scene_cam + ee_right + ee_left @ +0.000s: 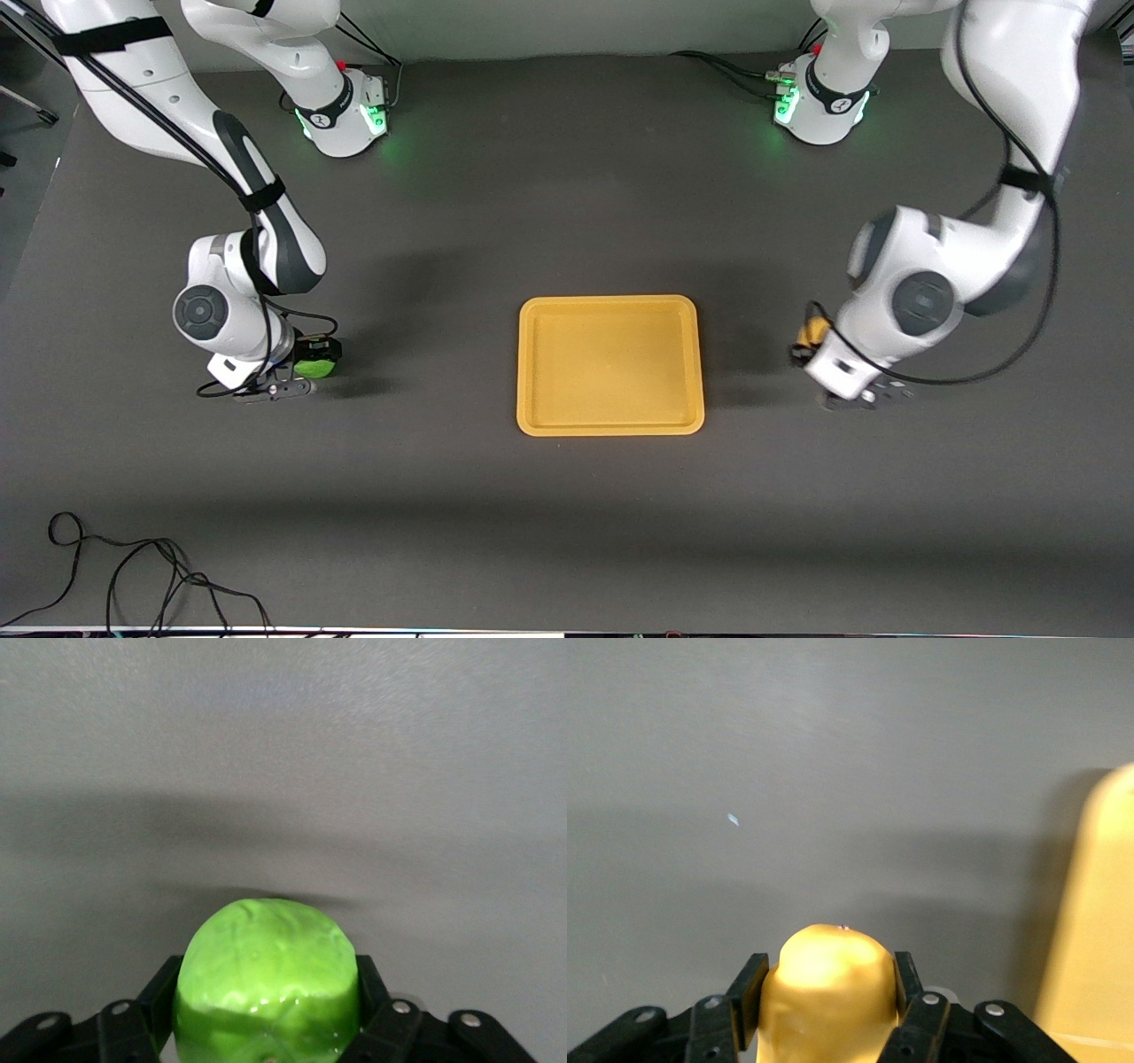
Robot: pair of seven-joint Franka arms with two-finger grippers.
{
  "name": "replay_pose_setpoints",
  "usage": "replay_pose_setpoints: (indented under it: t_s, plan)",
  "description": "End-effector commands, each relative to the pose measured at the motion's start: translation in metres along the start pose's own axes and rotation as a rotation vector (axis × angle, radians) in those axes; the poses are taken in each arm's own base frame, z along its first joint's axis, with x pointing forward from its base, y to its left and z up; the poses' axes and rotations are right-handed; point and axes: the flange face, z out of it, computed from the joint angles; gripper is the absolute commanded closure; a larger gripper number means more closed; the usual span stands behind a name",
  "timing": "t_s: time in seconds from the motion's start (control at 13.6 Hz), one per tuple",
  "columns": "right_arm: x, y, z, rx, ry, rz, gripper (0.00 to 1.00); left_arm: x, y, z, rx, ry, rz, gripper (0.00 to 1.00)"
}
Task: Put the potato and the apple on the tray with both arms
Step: 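Carry the potato with the left gripper over the tray while the right lifts apple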
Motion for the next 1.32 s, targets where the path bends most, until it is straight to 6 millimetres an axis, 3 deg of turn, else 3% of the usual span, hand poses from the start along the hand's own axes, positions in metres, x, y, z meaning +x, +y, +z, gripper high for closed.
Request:
replay_pose_setpoints:
  t_s: [0.0, 0.15, 0.29, 0.51, 0.73, 0.88, 1.03, 1.17, 1.25]
  plan:
    - [0.014, -0.003, -0.072, -0.016, -0.031, 0.038, 0.74, -0.027, 0.07, -0.008, 0.002, -0.005, -0.046, 0.58]
    - [0.028, -0.031, -0.113, 0.039, -0.014, 0.049, 0.74, -0.044, 0.12, -0.001, -0.063, 0.016, -0.079, 0.58]
    - [0.04, -0.063, -0.138, 0.125, 0.012, 0.072, 0.74, -0.045, 0.144, 0.022, -0.094, 0.032, -0.102, 0.58]
    - [0.06, -0.111, -0.157, 0.156, 0.048, 0.152, 0.74, -0.037, 0.158, 0.047, -0.122, 0.031, -0.118, 0.57]
    - [0.073, -0.136, -0.169, 0.172, 0.078, 0.192, 0.74, -0.037, 0.178, 0.065, -0.109, 0.033, -0.129, 0.54]
    - [0.083, -0.188, -0.171, 0.236, 0.078, 0.236, 0.74, -0.036, 0.177, 0.067, -0.1, 0.04, -0.129, 0.51]
    - [0.091, -0.242, -0.164, 0.235, 0.079, 0.298, 0.74, -0.032, 0.178, 0.075, -0.106, 0.041, -0.127, 0.44]
    - [0.1, -0.249, -0.163, 0.243, 0.085, 0.339, 0.74, -0.03, 0.176, 0.077, -0.1, 0.053, -0.115, 0.28]
    - [0.1, -0.251, -0.159, 0.238, 0.08, 0.337, 0.74, -0.029, 0.175, 0.077, -0.098, 0.053, -0.114, 0.11]
